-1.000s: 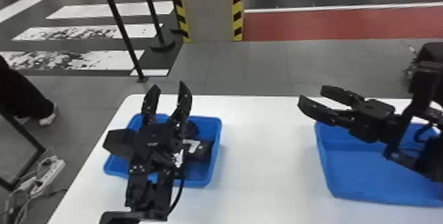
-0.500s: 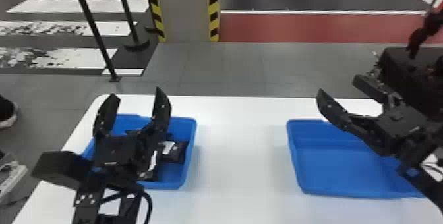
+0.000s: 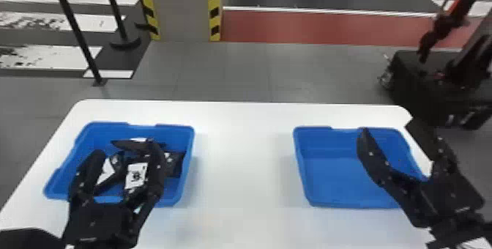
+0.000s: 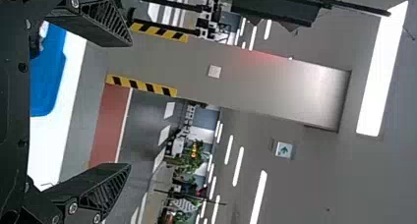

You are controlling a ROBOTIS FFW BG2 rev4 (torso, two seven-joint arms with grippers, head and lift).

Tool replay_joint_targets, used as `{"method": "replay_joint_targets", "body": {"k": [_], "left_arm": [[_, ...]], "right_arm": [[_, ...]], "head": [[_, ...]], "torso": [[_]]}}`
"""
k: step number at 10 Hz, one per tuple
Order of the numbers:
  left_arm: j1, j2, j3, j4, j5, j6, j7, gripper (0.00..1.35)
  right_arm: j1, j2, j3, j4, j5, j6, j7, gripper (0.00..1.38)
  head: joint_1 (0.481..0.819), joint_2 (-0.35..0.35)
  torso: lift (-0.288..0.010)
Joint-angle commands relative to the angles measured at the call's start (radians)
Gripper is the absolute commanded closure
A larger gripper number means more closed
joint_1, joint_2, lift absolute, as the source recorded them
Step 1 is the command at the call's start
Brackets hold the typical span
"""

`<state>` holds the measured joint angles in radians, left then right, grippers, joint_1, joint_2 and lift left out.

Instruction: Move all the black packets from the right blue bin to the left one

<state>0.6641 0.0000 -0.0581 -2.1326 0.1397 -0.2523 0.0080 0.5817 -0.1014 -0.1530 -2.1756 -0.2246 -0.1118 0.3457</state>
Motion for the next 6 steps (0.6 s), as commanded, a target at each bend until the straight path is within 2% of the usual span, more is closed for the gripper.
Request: {"method": "replay_joint_targets", "body": {"k": [1, 2, 4, 6], "left_arm": [[0.038, -0.003, -0.003, -0.014, -0.048, -0.02, 0.009, 0.16], [0.06, -0.003, -0.003, -0.016, -0.086, -0.042, 0.037, 0.16], [0.099, -0.003, 0.006, -0.016, -0.098, 0.012, 0.043, 0.16], [0.121, -0.003, 0.009, -0.016, -0.108, 0.024, 0.043, 0.16]], "right_arm": [[0.074, 0.022, 0.0, -0.064, 0.057, 0.055, -0.013, 0.23], [0.105, 0.032, 0.0, -0.091, 0.082, 0.072, -0.025, 0.23], [0.147, 0.048, 0.0, -0.111, 0.117, 0.131, -0.05, 0.23], [0.172, 0.054, 0.0, -0.111, 0.128, 0.141, -0.059, 0.23]], "head": [[0.695, -0.035], [0.695, -0.034], [0.695, -0.03], [0.695, -0.033]], "torso": [[-0.11], [-0.11], [-0.11], [-0.11]]}}
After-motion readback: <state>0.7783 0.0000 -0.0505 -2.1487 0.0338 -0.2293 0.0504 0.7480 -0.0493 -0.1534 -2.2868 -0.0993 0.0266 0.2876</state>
